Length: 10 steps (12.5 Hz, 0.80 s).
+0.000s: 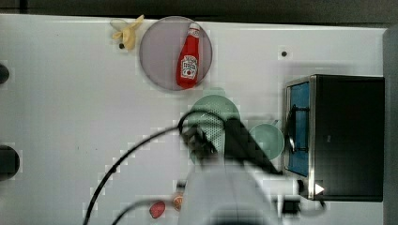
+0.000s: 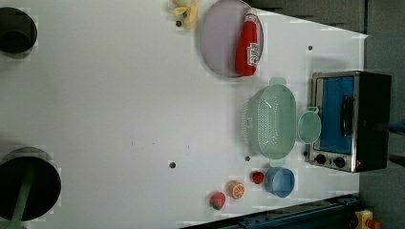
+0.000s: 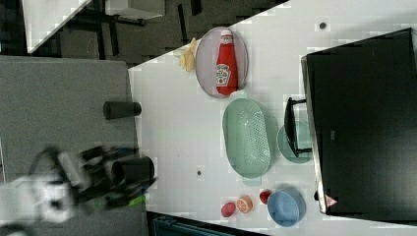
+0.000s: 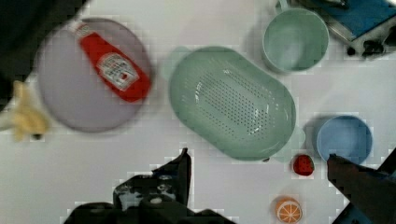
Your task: Drag strainer right to left.
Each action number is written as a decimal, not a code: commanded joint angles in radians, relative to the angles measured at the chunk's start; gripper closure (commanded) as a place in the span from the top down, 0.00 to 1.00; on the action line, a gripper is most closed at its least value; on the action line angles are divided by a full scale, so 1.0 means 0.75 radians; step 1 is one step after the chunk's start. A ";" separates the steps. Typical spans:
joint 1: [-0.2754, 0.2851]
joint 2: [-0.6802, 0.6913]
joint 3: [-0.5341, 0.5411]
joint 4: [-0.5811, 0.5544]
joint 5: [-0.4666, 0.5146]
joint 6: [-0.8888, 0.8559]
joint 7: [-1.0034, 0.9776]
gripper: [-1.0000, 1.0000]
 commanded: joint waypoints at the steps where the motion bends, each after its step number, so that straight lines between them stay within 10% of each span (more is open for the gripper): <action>1: 0.002 0.247 -0.026 -0.155 0.001 0.205 0.077 1.00; 10: 0.008 0.809 0.030 -0.245 0.001 0.868 0.687 1.00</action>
